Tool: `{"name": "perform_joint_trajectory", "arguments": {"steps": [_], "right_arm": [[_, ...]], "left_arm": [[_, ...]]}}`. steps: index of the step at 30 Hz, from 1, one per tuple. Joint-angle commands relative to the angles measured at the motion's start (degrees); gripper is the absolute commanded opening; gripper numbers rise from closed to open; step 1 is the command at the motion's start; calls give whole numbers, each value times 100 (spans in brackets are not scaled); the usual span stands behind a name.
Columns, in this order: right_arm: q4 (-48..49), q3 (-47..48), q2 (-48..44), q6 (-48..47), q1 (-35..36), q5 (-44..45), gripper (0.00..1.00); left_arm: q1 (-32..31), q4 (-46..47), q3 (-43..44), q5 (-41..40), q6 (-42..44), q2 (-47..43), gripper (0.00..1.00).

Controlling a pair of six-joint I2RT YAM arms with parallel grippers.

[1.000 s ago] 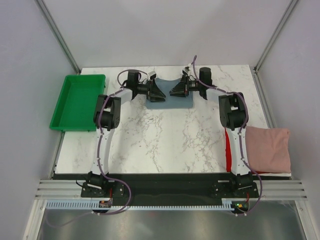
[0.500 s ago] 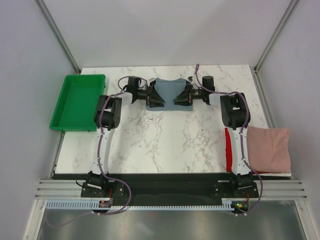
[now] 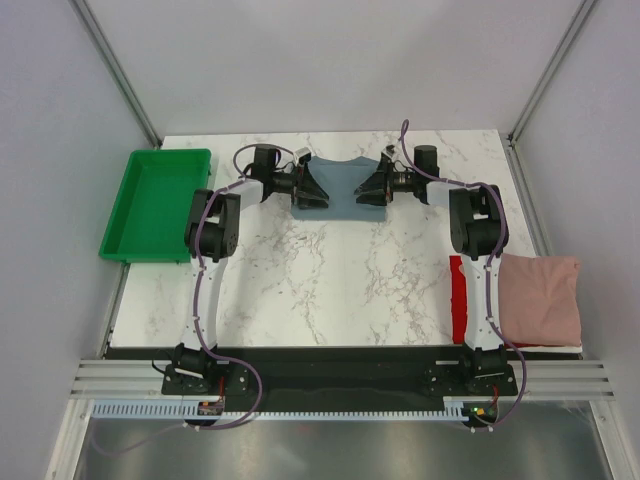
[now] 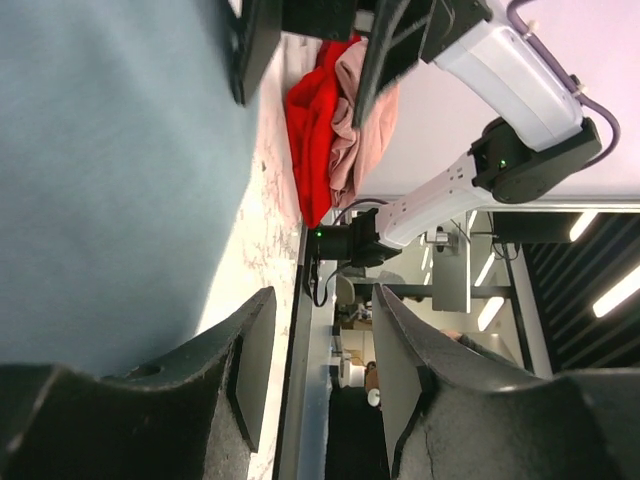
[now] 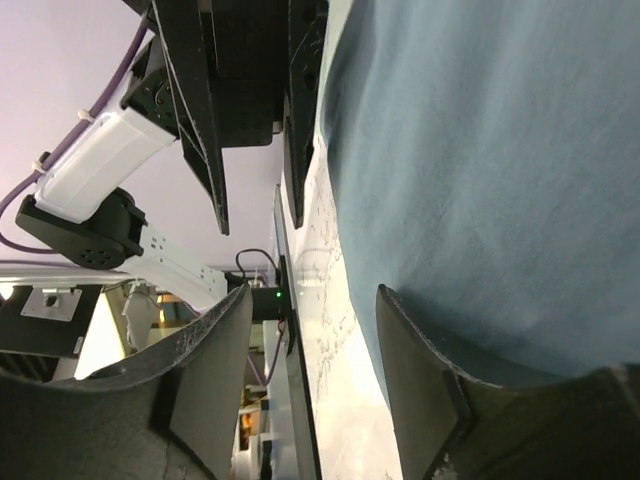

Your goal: Fold and stack the t-shirts

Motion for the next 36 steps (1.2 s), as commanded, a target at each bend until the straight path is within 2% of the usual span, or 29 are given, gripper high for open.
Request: {"name": "perform_joint_trajectory", "arguments": {"steps": [1,5,9,17,22,36], "right_arm": [[131,302,-355,-180,-210,-14,61],[113,372,-57,-154,-360,188,66],[-587,933,189,-758,-483,504,67],[-2731,1549,225,-2482,-624,2269,68],[-3165,1559,234,-2913,-615,2991,70],[-3227,1410,-276,-3186,-694,2711,65]], "left_arm": [[-3,12,322,198,222,-544,51],[-73,-40,524,190,266,-386,51],[-144,-32,630,190,292,-167,51],[-223,-49,717,243,380,308,50],[-249,-58,770,216,371,449,50],[-223,-67,841,172,319,537,50]]}}
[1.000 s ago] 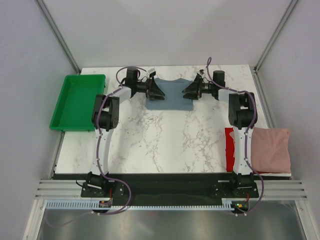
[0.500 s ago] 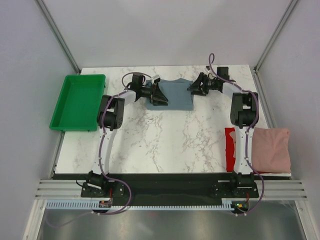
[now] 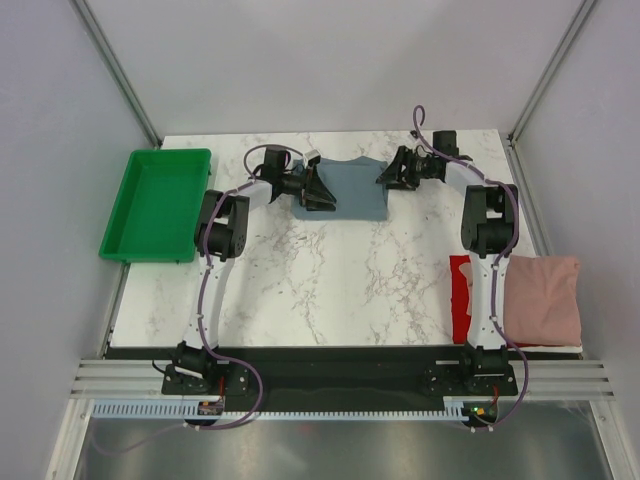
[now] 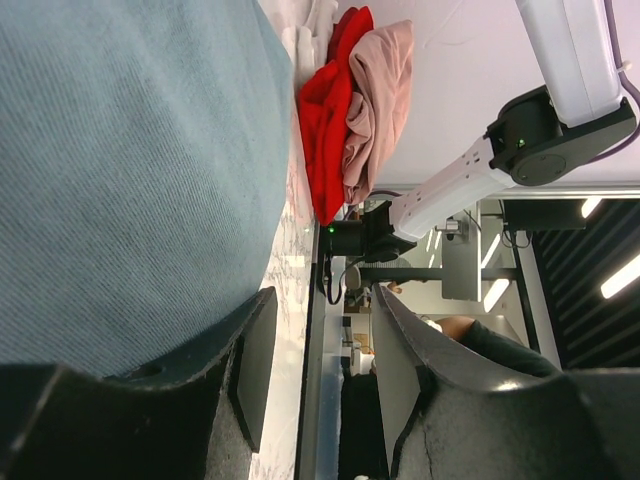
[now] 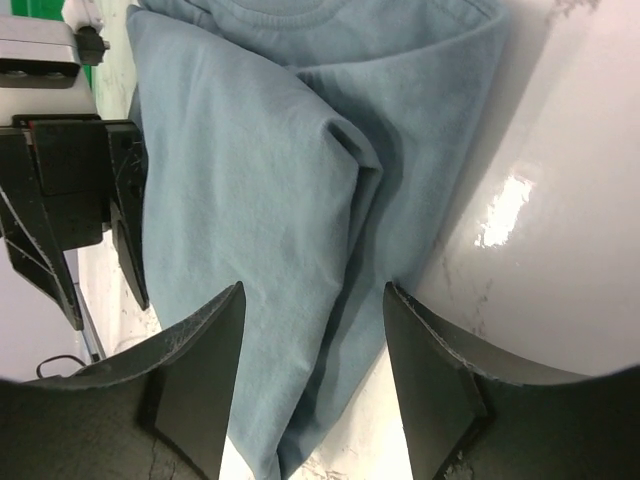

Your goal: Fold and stack the t-shirts

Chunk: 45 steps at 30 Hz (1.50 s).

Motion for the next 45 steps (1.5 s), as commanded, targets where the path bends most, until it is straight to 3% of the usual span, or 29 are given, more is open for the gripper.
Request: {"name": "perform_joint_trajectory", "arguments": {"steps": [1,8,15,29,34,45], "right_arm": [[-193,-134,-398,-290,-110,269,65],[-166,-239,-504,-194,-110,208,65],[-158,-266,-110,-97,-75,243,71],[71,-441,216,334,250,120,70],[88,-371,339,404,329,208,67],[88,-292,507,404,558,59,46]], "left_arm": [[-2,51,248,109,172,82,50],[-11,-37,257,73,216,74,50],[-20,-116,205,91,330,21,50],[-143,-195,-77,153,427,-111,50],[-213,-195,-94,161,427,-102,50],[-275,-169,-270,197,480,-225,50]]}}
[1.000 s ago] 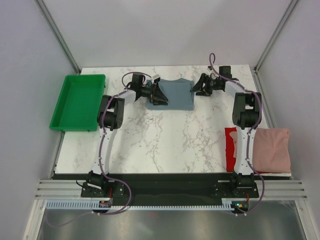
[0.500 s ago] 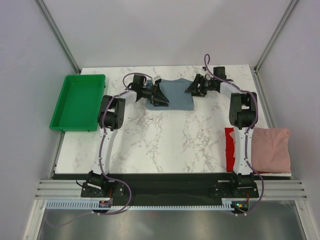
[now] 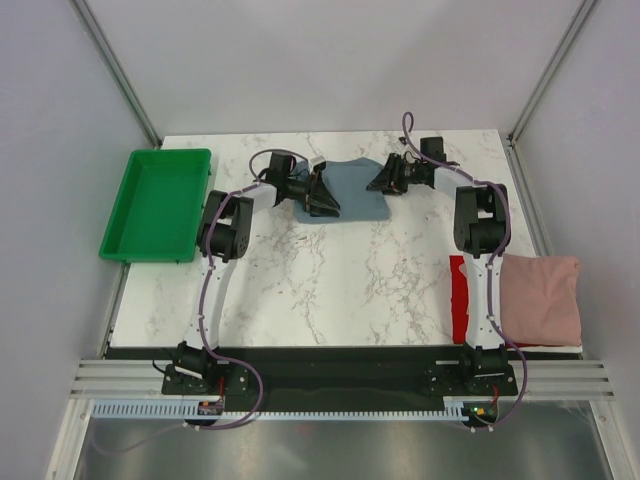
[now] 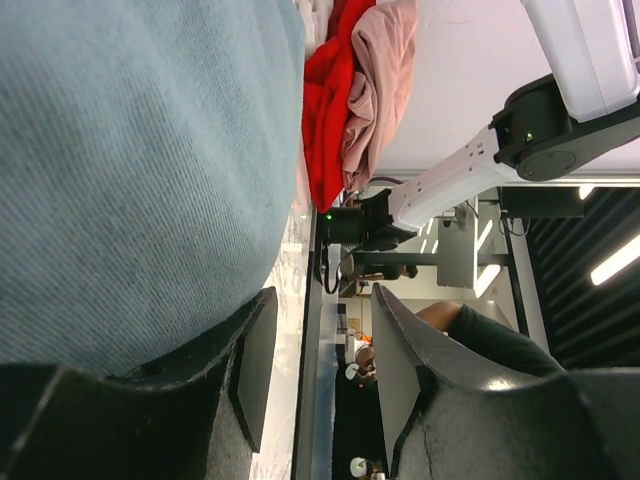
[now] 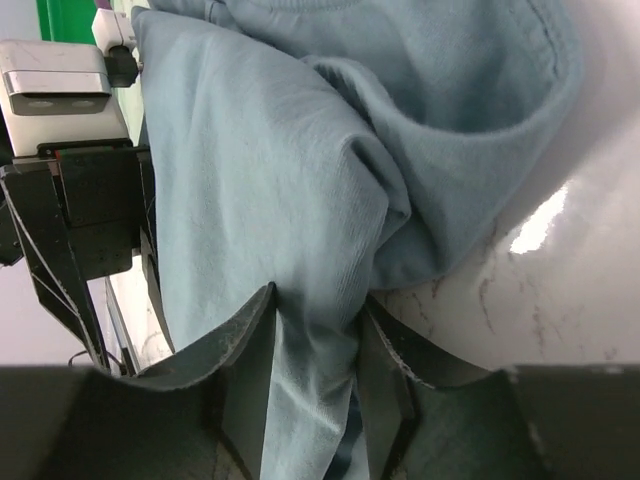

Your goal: Fold and stack the t-shirts

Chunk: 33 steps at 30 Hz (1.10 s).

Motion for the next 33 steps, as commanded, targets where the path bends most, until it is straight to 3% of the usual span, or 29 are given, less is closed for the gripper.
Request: {"name": "perform_joint_trajectory", "arguments": {"steps": [1,3,7,9,20,25,33], "right_arm": [[-381,-43,375,-173,258,135,43],[-390,-69,367,-190,267,-14,36],[-670,-183,43,-576,250,-120,7],[-1136,-288,-186,-1138,241,-85,0],[-3358,-1939,-2585,-3581,-216,547,0],[-4160,-2354,-3489,-4592,-374,899,0],[-5531,-2978,-4825,-5463,-427,1347,0]], "left_arm": [[-100,-40,-130,166,311,-256,50],[-91,-48,-183,192,320,-387,50],[-4,-66,-280,227,329,-685,50],[154,-136,-315,236,425,-827,49],[1121,-312,71,394,585,-1152,42],[1183,63,91,930,-30,-1152,43],[1192,365,-122,799,-180,-1750,44]]}}
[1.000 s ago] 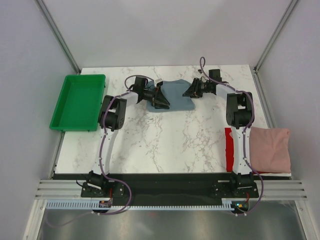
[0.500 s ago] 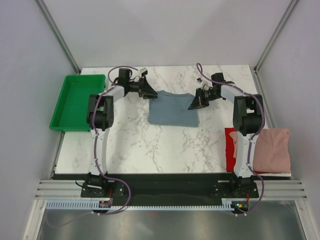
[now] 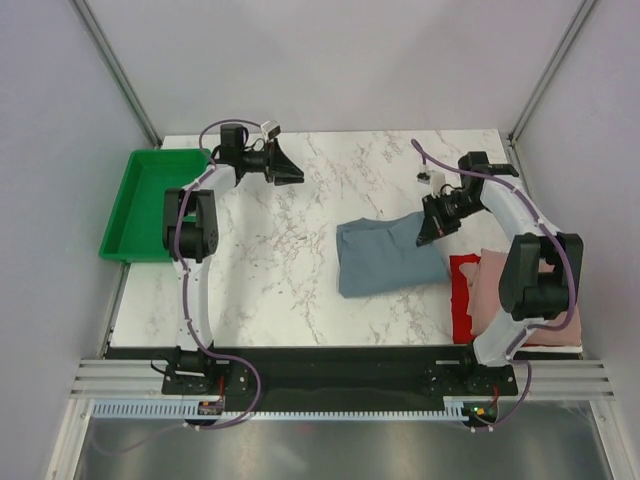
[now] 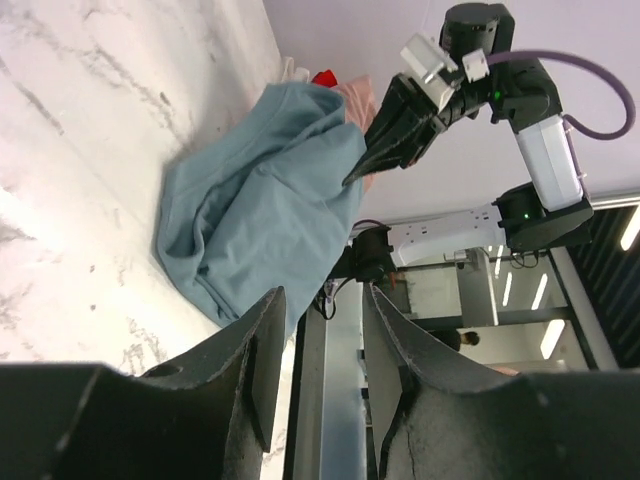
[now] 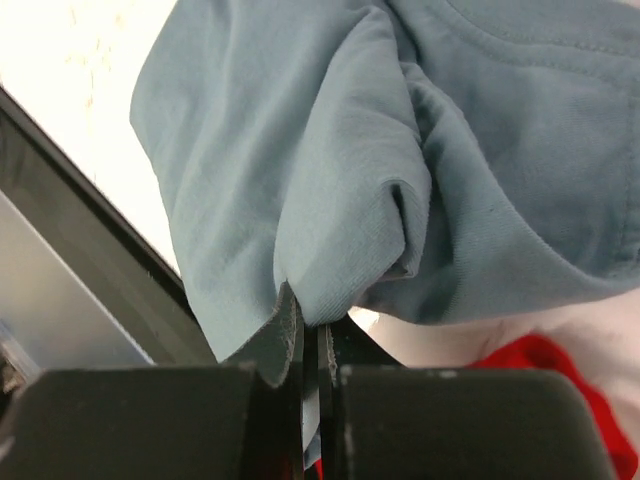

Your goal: Fold and stack the t-shirts

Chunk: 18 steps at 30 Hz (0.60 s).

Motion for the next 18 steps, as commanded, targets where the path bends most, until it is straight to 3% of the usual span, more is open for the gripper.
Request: {"name": "perform_joint_trajectory", "arguments": {"steps": [1,6,10,18], "right_arm": [[-885,-194,-731,-692,12,169,0],[-1306,-352,-1618,-736,21,521,0],[-1492,-405,-2155,-640,-732,399,0],[-2352,166,-3042,-1307,-1376,609,0]], "left_arm": [[-1,375,119,703,-211,-692,44],[-10,578,67,711,-352,-982,44],[-10,613,5,685,-352,-1219,44],[-19,622,-135,650,-378,-1527,44]]}}
